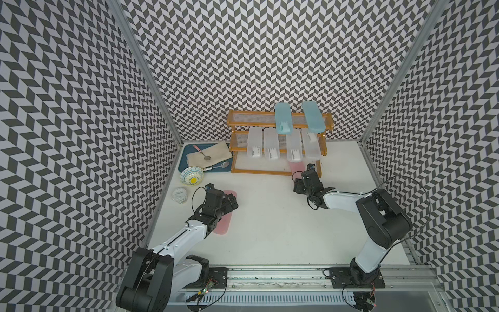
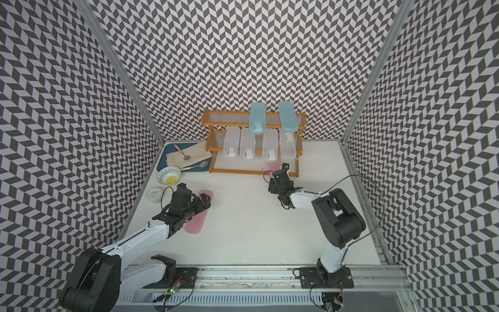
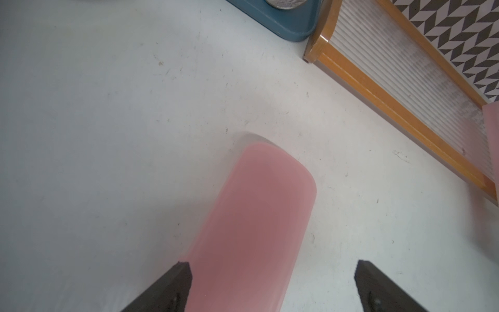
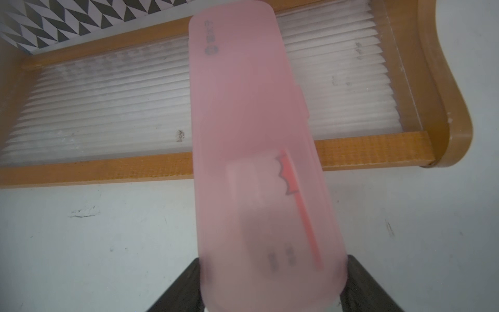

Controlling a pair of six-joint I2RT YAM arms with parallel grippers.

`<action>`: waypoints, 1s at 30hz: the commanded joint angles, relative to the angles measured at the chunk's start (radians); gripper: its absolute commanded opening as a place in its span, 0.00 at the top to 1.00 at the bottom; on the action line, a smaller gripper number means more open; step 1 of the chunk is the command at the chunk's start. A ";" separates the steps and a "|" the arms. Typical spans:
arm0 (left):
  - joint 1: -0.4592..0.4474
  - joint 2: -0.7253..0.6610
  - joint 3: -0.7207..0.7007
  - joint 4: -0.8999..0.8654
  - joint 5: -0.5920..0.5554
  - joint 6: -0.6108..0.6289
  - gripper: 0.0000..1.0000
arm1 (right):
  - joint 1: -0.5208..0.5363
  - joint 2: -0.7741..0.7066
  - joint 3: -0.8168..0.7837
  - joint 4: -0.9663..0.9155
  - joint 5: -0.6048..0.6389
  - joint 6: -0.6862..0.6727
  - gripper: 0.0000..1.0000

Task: Place the pencil cases on the shelf according to color
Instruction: Place the pencil case on the shelf.

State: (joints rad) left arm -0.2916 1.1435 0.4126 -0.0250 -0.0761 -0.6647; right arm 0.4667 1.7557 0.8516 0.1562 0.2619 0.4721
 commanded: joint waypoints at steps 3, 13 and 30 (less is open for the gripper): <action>0.005 0.038 -0.026 0.070 0.069 0.013 0.00 | -0.020 0.061 0.062 0.061 0.010 0.009 0.48; -0.006 0.038 -0.038 0.032 0.097 -0.013 0.00 | -0.026 0.059 0.091 0.019 -0.029 0.020 0.06; -0.130 -0.126 -0.002 -0.184 -0.111 -0.101 0.00 | -0.011 -0.353 -0.246 -0.044 -0.183 0.101 0.01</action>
State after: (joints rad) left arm -0.4252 1.0561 0.3855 -0.1070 -0.0879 -0.7525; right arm 0.4488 1.4723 0.6506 0.1123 0.1223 0.5472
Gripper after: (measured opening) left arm 0.993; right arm 0.995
